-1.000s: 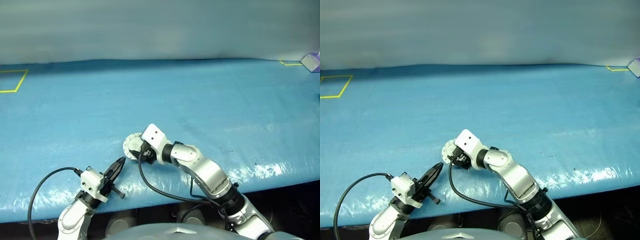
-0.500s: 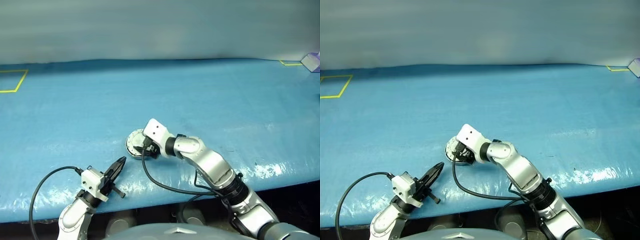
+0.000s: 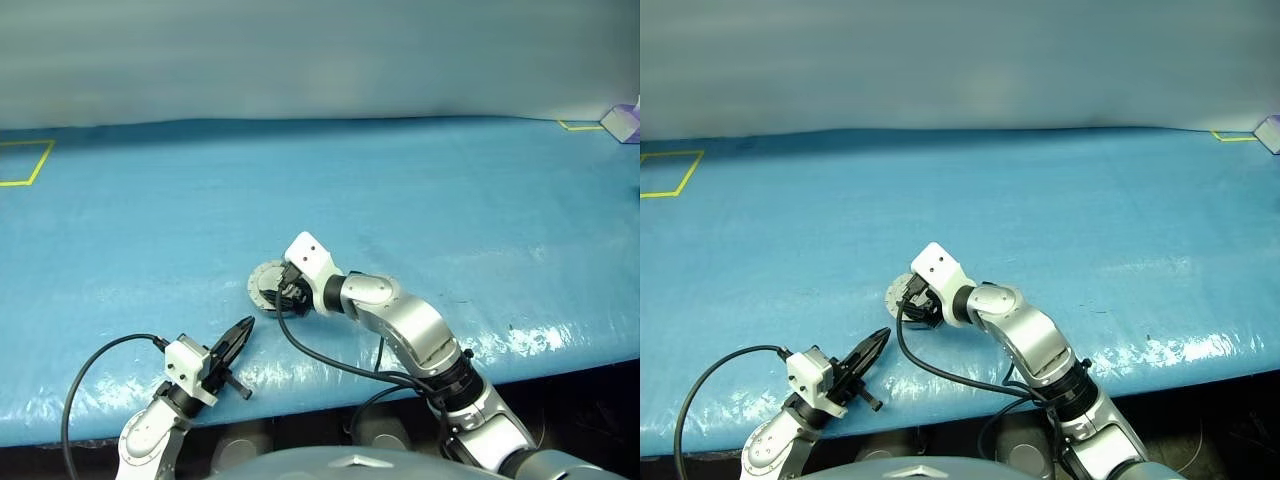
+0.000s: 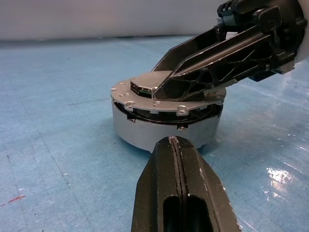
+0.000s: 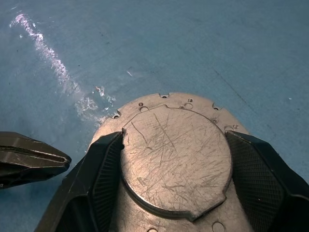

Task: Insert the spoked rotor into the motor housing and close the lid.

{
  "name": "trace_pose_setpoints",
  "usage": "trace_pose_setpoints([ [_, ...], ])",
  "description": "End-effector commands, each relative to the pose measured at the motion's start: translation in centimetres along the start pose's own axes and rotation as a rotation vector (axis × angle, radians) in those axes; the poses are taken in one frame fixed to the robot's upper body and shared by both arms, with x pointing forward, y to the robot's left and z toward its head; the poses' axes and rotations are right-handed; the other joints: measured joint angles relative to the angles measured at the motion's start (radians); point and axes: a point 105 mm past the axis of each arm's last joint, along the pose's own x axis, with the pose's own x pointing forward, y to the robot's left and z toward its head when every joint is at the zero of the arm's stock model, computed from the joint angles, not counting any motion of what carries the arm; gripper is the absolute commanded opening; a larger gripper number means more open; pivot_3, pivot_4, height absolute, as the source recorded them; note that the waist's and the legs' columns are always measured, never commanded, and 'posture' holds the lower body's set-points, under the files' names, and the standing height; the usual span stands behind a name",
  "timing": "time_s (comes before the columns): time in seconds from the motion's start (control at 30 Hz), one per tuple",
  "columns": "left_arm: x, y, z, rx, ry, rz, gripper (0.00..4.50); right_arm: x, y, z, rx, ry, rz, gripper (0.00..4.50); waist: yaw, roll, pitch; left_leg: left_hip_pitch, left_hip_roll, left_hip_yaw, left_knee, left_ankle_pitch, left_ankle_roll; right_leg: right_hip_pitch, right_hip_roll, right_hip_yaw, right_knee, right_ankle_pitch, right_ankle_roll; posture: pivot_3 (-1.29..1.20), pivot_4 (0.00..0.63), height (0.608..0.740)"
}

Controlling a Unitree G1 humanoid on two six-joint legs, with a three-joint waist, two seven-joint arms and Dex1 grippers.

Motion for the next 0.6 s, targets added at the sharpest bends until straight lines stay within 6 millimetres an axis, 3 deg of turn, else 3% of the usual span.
trace_pose_setpoints([
  [0.03, 0.0, -0.1, 0.2, 0.000, -0.011, -0.008, 0.00, -0.2, 0.2, 0.4, -0.070, -0.027, -0.005, 3.03, 0.000, 0.000, 0.000, 0.000, 0.000, 0.000, 0.000, 0.000, 0.000, 0.000, 0.000, 0.000, 0.000, 0.000, 0.000, 0.00, 0.150, 0.740],
  [0.6, -0.1, -0.1, -0.2, -0.009, -0.006, 0.002, 0.00, 0.3, 0.4, -1.1, -0.099, -0.039, -0.013, 3.03, 0.000, 0.000, 0.000, 0.000, 0.000, 0.000, 0.000, 0.000, 0.000, 0.000, 0.000, 0.000, 0.000, 0.000, 0.000, 0.00, 0.150, 0.740],
])
